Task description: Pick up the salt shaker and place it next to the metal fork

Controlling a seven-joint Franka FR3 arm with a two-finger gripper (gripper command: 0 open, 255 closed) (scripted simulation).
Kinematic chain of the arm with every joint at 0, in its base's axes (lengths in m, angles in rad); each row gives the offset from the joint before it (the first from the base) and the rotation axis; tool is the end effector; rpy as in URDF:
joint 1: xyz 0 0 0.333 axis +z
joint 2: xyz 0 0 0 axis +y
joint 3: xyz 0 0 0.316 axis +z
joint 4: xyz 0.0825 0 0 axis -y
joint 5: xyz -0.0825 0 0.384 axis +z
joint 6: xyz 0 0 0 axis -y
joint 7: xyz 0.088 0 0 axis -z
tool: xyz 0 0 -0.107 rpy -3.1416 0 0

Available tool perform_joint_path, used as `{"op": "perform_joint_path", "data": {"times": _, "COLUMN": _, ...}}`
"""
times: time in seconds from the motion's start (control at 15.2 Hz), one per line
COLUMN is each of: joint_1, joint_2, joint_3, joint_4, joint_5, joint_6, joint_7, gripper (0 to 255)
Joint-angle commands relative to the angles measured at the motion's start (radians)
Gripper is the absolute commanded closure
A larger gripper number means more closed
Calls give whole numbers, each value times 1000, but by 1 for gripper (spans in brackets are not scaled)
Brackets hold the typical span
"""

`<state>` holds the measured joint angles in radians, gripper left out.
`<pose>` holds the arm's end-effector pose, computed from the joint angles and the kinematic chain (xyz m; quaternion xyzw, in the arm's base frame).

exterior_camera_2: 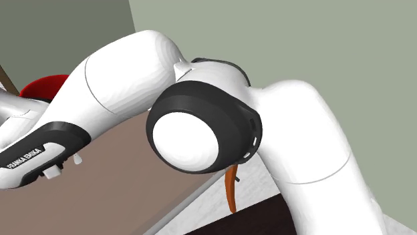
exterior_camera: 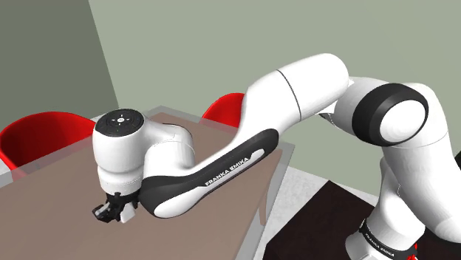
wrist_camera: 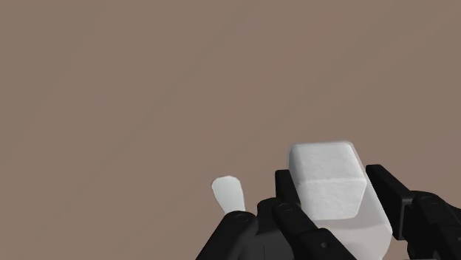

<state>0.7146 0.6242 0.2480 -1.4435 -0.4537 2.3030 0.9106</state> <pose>0.4600 0.5795 0.3582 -0.9772 -0.1225 -0.1704 0.0332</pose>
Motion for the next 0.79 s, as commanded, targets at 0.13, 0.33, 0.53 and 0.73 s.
{"op": "perform_joint_path", "data": {"times": 0.13, "joint_1": 2, "joint_2": 19, "joint_3": -8, "joint_4": -21, "joint_5": -13, "joint_6": 39, "joint_7": 16, "gripper": 255}}
{"op": "perform_joint_path", "data": {"times": 0.33, "joint_1": 6, "joint_2": 41, "joint_3": -17, "joint_4": -32, "joint_5": -25, "joint_6": 70, "joint_7": 30, "gripper": 255}}
{"op": "perform_joint_path", "data": {"times": 0.53, "joint_1": 6, "joint_2": 41, "joint_3": -17, "joint_4": -32, "joint_5": -25, "joint_6": 70, "joint_7": 30, "gripper": 255}}
{"op": "perform_joint_path", "data": {"times": 0.73, "joint_1": 6, "joint_2": 41, "joint_3": -17, "joint_4": -32, "joint_5": -25, "joint_6": 70, "joint_7": 30, "gripper": 255}}
